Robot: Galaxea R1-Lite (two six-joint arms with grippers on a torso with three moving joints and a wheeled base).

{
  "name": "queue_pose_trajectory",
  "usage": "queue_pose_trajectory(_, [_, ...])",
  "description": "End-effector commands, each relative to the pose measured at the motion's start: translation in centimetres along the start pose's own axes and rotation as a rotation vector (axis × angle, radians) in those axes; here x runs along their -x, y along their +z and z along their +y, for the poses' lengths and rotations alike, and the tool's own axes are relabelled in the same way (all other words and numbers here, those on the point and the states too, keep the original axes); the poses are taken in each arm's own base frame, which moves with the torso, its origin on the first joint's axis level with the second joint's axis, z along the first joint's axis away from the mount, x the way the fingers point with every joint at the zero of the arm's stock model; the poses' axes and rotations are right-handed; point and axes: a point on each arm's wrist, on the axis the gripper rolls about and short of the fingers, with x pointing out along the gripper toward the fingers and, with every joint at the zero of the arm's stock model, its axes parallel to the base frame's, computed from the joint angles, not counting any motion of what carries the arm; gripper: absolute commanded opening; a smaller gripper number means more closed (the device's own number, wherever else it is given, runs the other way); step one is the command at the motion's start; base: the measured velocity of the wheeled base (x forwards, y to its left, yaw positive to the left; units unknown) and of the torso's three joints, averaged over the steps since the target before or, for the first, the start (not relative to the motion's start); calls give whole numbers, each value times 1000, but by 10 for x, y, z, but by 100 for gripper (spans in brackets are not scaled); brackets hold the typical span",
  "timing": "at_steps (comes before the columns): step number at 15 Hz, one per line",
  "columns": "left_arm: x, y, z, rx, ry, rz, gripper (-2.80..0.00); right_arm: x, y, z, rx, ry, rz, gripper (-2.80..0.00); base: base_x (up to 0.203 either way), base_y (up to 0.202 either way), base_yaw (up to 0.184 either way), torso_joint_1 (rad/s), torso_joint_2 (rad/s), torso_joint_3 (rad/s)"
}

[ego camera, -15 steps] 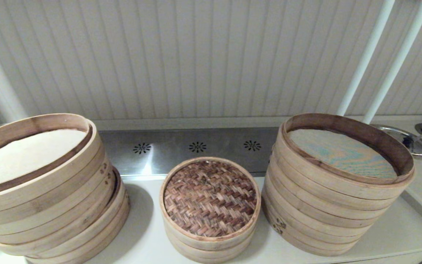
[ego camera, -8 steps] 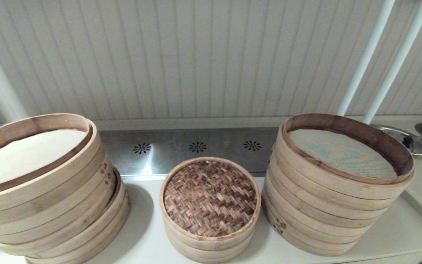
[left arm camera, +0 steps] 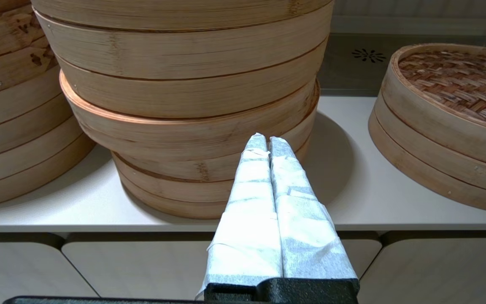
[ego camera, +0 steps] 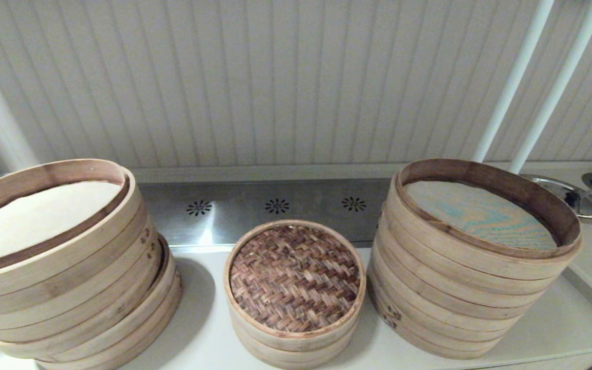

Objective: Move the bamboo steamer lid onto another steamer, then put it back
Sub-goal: Pick up the steamer

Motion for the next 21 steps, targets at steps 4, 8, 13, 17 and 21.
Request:
queue_pose_trajectory(4, [0,0,0,0,0,-1,-280,-56,51,-2,-5,48,22,-280,0,0,0,0,0,0])
queue_pose_trajectory(8, [0,0,0,0,0,-1,-280,-106,59,5,-31,132,102,-280,0,0,0,0,0,0])
queue_pose_trajectory(13, [0,0,0,0,0,-1,-280,-186,74,30,-55,294,135,-280,0,0,0,0,0,0])
queue_pose_trajectory(17, [0,0,0,0,0,-1,-280,-230,55,77,-81,468,254,-280,0,0,0,0,0,0])
queue_pose_trajectory(21, [0,0,0,0,0,-1,-280,-260,25,142,-62,634,328,-280,0,0,0,0,0,0])
